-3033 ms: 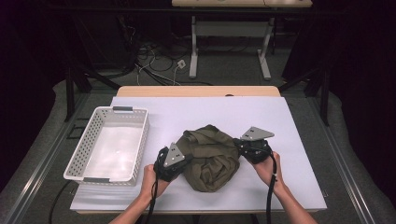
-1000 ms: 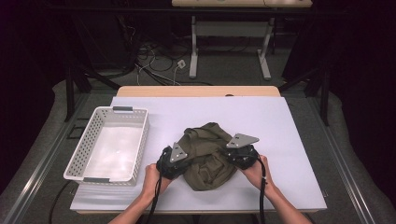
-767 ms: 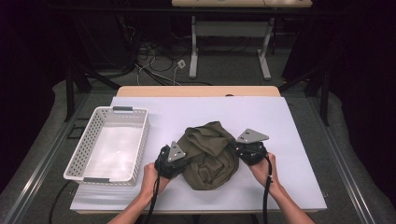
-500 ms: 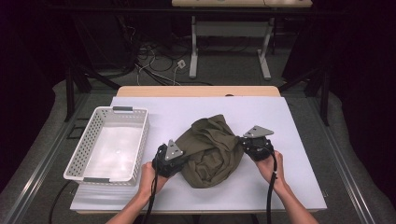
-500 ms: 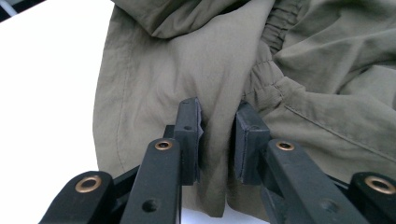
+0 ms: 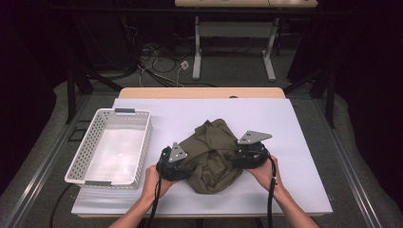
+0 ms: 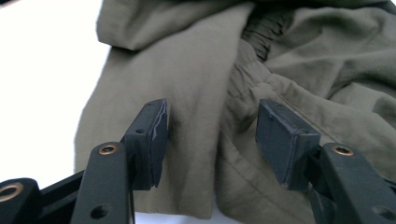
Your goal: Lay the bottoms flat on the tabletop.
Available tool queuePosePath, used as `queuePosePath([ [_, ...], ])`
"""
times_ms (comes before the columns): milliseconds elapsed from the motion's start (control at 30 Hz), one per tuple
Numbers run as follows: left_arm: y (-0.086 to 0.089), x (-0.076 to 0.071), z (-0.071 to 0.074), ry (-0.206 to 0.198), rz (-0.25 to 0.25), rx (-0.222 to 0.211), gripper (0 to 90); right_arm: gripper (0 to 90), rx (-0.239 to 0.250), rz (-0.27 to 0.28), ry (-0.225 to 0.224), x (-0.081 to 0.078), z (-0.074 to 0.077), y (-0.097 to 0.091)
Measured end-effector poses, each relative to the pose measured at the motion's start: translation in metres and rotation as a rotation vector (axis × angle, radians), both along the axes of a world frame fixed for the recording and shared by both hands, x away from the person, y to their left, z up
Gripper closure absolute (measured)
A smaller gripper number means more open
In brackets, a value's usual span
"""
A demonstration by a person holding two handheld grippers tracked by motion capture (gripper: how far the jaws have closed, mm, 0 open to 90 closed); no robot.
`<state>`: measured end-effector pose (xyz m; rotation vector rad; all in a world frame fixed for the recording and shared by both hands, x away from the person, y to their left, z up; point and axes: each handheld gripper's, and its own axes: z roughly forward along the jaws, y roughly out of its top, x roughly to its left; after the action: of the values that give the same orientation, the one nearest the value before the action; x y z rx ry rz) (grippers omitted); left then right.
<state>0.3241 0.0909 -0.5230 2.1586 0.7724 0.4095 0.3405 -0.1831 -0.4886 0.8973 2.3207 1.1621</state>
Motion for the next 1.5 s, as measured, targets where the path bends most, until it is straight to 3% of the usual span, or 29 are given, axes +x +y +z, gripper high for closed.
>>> queuePosePath([
  [67, -0.003, 0.001, -0.004, 0.007, -0.007, 0.011, 43.3, 29.1, 0.0, 0.033, 0.021, -0.001, -0.002, 0.008],
  [133, -0.005, 0.001, -0.008, 0.0, -0.004, 0.009, 44.8, 32.4, -0.027, 0.045, 0.018, -0.001, -0.008, 0.015],
  [200, -0.004, 0.001, -0.009, -0.018, -0.006, 0.017, 51.0, 46.8, -0.068, 0.029, 0.027, 0.001, -0.014, 0.02],
  [300, -0.003, 0.002, -0.012, -0.023, -0.006, 0.014, 63.5, 65.9, -0.01, 0.023, 0.045, 0.005, -0.018, 0.014],
  [400, -0.002, 0.002, -0.012, -0.03, -0.01, 0.02, 71.0, 83.2, 0.007, -0.006, 0.034, 0.005, -0.016, 0.01],
  [500, -0.002, 0.0, -0.01, -0.043, -0.003, 0.025, 75.4, 87.3, -0.009, -0.026, 0.034, 0.006, -0.013, 0.005],
  [633, 0.0, -0.002, -0.005, -0.052, 0.001, 0.027, 77.9, 88.0, -0.051, -0.064, -0.014, 0.002, -0.004, -0.003],
  [733, 0.002, -0.004, -0.001, -0.064, 0.013, 0.031, 78.3, 88.0, -0.093, -0.097, -0.026, 0.001, -0.001, -0.011],
  [833, 0.002, -0.005, -0.002, -0.051, 0.008, 0.036, 78.0, 86.9, -0.156, -0.115, 0.032, 0.006, -0.008, -0.017],
  [867, 0.002, -0.004, -0.003, -0.045, 0.003, 0.041, 77.5, 86.0, -0.157, -0.115, 0.066, 0.008, -0.012, -0.018],
  [933, 0.001, -0.004, -0.003, -0.04, -0.005, 0.045, 75.3, 79.0, -0.176, -0.105, 0.089, 0.012, -0.02, -0.017],
  [1067, -0.001, -0.004, -0.002, -0.037, -0.005, 0.035, 61.6, 55.3, -0.128, -0.066, 0.062, 0.012, -0.019, -0.012],
  [1167, -0.004, -0.003, -0.001, -0.032, 0.003, 0.031, 47.7, 46.8, -0.118, -0.048, 0.029, 0.012, -0.017, -0.004],
  [1267, -0.007, -0.003, 0.002, -0.028, 0.001, 0.023, 38.6, 48.8, -0.125, -0.05, 0.028, 0.015, -0.022, 0.002],
  [1500, -0.011, 0.001, 0.018, -0.018, -0.015, -0.015, 29.3, 61.1, -0.066, -0.053, 0.074, 0.022, -0.03, -0.007],
])
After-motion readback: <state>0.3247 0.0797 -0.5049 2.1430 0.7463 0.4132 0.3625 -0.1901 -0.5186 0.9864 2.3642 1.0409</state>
